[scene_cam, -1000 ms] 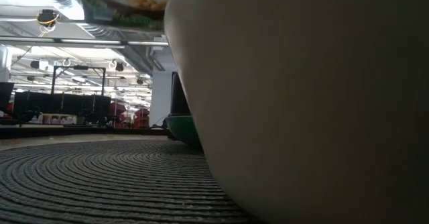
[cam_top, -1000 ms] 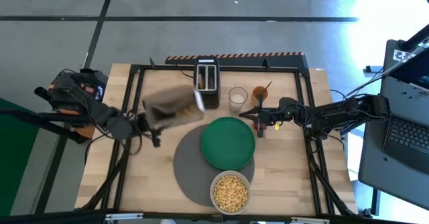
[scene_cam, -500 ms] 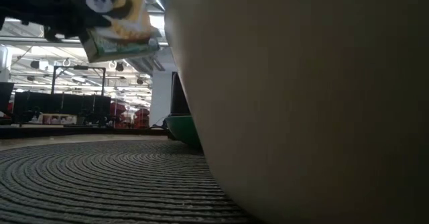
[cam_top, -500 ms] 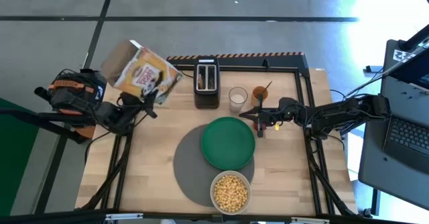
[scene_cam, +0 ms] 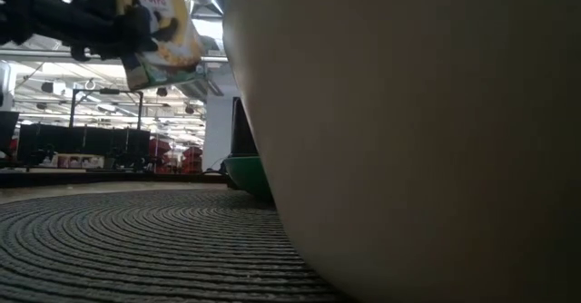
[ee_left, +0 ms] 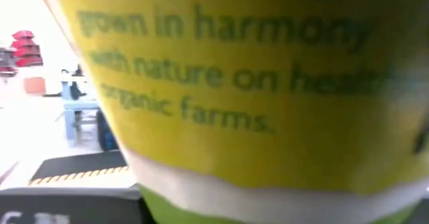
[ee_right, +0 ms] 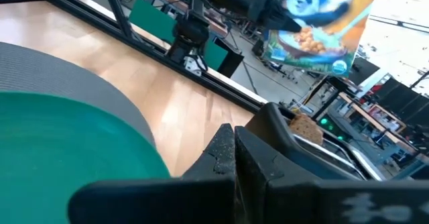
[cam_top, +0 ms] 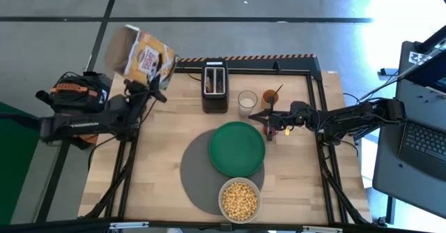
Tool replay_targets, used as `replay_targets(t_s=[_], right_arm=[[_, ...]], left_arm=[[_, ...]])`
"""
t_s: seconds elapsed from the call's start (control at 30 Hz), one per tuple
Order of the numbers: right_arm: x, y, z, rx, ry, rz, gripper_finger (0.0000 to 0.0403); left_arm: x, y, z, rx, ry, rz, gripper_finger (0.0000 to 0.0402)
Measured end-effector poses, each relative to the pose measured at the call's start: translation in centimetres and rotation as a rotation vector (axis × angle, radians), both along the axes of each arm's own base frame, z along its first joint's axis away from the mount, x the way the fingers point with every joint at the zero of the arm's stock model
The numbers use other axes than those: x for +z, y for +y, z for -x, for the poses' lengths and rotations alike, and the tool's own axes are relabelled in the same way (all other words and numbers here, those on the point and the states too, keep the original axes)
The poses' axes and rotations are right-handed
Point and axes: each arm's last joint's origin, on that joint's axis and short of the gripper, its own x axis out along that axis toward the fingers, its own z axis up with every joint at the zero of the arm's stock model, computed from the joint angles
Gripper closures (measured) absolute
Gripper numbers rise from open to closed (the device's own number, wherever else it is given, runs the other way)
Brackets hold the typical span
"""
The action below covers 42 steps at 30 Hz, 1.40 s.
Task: Arrange a breakfast setting
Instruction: Pour the cereal into the white bowl
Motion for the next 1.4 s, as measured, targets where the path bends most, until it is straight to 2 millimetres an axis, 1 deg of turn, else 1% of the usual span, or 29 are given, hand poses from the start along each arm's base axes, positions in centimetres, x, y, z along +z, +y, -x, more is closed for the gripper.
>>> replay_targets(t_s=[0.1,0.17,0.2,0.3,0.4,0.5,0.6,0.7,0.87,0.97,1.1,1.4], right_arm=[[0.1,0.0,0.0,0.001,-0.012,0.013,0.0403],[0.2,0.0,0.0,0.001,-0.022,0.030,0.0403],[0.3,0.0,0.0,0.001,-0.027,0.034,0.0403],[0.4,0.0,0.0,0.001,-0.036,0.038,0.0403],[0.4,0.0,0.0,0.001,-0.036,0.040,0.0403],[0.2,0.0,0.0,0.002,-0.018,0.038,0.0403],[-0.1,0.0,0.0,0.002,0.013,0.034,0.0403],[-0.3,0.0,0.0,0.003,0.034,0.031,0.0403],[-0.3,0.0,0.0,0.002,0.033,0.031,0.0403],[-0.3,0.0,0.0,0.002,0.031,0.035,0.0403],[-0.2,0.0,0.0,0.003,0.027,0.040,0.0403],[-0.2,0.0,0.0,0.003,0.022,0.040,0.0403]], left_arm=[[1.0,1.7,-0.3,0.002,0.026,0.025,0.0262],[1.5,3.0,-0.6,0.002,0.045,0.079,0.0262],[1.4,3.6,-0.8,0.017,0.055,0.117,0.0263],[0.1,5.0,-1.4,0.060,0.079,0.227,0.0263],[-2.2,5.6,-2.1,0.095,0.103,0.316,0.0263],[-4.7,5.5,-2.2,0.174,0.135,0.374,0.0263],[-6.3,4.9,-2.4,0.183,0.131,0.407,0.0263],[-7.6,4.2,-2.1,0.235,0.151,0.420,0.0263],[-8.1,3.3,-2.3,0.231,0.173,0.429,0.0263],[-8.6,3.2,-2.3,0.239,0.171,0.456,0.0263],[-9.6,3.1,-2.1,0.268,0.195,0.508,0.0263],[-10.3,3.3,-2.8,0.235,0.194,0.549,0.0258]])
